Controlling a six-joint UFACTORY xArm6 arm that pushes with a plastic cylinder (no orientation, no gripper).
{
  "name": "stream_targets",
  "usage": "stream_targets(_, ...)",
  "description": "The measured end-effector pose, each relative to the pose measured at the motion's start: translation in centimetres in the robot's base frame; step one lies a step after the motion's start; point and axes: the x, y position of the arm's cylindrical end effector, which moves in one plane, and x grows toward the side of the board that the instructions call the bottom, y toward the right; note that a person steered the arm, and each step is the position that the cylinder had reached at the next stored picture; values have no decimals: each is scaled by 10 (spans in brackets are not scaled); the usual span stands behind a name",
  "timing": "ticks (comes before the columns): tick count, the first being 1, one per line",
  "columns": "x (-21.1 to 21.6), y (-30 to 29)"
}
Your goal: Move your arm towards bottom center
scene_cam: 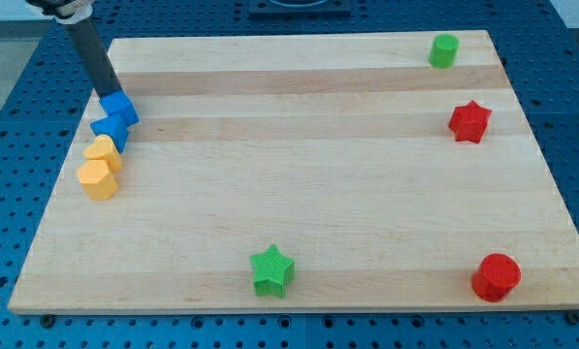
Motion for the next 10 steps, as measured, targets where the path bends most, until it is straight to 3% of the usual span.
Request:
stream_targets(2,-20,10)
stream_targets(4,-45,107)
stream_targets(5,-16,113)
stream_targets(6,49,117)
stream_targets(7,50,117)
stream_targets(10,148,117)
